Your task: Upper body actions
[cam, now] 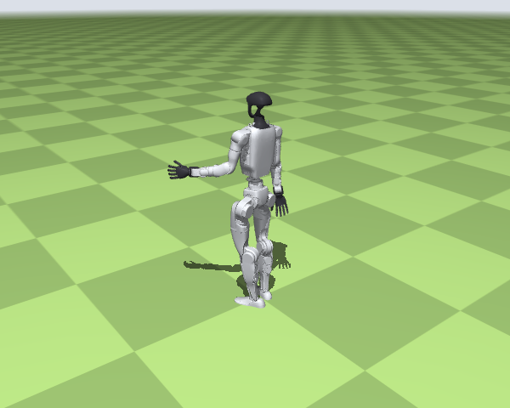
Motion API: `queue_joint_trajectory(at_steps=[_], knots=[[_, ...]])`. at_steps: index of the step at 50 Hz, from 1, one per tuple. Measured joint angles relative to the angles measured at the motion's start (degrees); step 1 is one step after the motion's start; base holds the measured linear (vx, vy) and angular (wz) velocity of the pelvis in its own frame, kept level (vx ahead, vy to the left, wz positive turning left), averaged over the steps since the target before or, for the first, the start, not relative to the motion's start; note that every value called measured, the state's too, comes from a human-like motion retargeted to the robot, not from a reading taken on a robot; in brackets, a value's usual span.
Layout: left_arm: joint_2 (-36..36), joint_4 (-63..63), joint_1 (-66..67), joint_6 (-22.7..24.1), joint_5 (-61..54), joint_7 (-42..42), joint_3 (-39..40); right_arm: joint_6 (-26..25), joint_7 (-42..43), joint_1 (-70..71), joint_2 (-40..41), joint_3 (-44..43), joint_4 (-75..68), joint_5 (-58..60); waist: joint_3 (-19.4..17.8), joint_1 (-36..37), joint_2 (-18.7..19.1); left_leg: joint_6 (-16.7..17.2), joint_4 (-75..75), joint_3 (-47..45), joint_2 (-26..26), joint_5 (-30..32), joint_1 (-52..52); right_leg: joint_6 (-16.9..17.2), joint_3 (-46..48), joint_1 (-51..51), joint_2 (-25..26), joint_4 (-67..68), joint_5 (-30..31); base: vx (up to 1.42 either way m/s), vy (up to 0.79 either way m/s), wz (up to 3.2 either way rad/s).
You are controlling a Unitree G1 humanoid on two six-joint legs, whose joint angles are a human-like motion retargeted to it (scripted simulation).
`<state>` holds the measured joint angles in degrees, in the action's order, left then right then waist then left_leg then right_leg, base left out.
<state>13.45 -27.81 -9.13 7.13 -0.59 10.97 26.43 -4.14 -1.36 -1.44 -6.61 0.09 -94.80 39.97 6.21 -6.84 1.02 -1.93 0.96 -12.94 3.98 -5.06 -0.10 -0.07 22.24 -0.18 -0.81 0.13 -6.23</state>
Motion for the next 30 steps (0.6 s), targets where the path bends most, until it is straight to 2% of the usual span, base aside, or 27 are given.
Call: queue_joint_trajectory(at_steps=[5, 10, 13, 17, 20, 30], knots=[[6.74, 11.94, -6.41, 6.37, 1.85, 7.48, -2.13, -0.11, -0.1, -0.17, -0.02, -0.15, -0.29, -0.07, 0.77, 0.09, 0.1, -0.02, 0.05, -0.09, 0.05, 0.0, -0.07, -0.07, -0.04, 0.08, 0.07, -0.03, -0.08, 0.0, 0.0, 0.0], [13.29, 18.21, -14.01, 12.56, 8.78, 16.89, -3.3, -0.41, -0.29, -0.17, -0.17, -0.26, -0.43, 0.81, 1.74, -0.12, 0.45, -0.07, 0.08, 0.0, 0.06, -0.03, -0.25, 0.01, -0.02, -0.05, 0.04, 0.0, -0.12, 0.0, 0.0, 0.0], [14.87, 19.1, -18.76, 10.8, 11.64, 17.87, -4.28, -0.76, -0.39, -0.29, -0.21, -0.11, -0.44, 1.45, 2.4, -0.47, 0.71, -0.09, 0.09, 0.08, 0.08, -0.04, -0.32, 0.03, 0.07, -0.12, 0.03, 0.02, -0.11, 0.0, 0.0, 0.0], [15.86, 17.44, -24.82, 1.74, 6.64, 1.83, -5.87, -1.05, -0.59, -0.08, -0.39, -0.17, -0.56, 2.32, 3.19, -0.55, 1.07, -0.13, 0.14, -0.04, 0.1, -0.12, -0.5, -0.06, -0.09, -0.35, 0.12, -0.01, -0.06, 0.0, 0.0, 0.0], [16.48, 16.9, -27.27, -1.45, 3.47, -4.7, -6.76, -1.06, -0.62, -0.1, -0.48, -0.33, -0.54, 2.8, 3.58, -0.62, 1.26, -0.14, 0.11, -0.18, 0.12, -0.16, -0.5, -0.1, -0.26, -0.46, 0.15, 0.04, -0.06, 0.0, 0.0, 0.0], [18.95, 20.0, -27.02, 2.91, 11.53, 5.13, -7.21, -0.69, -0.75, 0.04, -0.72, -1.05, -0.6, 2.44, 3.41, 0.1, 1.43, -0.15, 0.06, -1.33, 0.07, -0.35, -0.42, -0.26, -1.44, -0.6, 0.36, 0.03, 0.01, 0.0, 0.0, 0.0]])
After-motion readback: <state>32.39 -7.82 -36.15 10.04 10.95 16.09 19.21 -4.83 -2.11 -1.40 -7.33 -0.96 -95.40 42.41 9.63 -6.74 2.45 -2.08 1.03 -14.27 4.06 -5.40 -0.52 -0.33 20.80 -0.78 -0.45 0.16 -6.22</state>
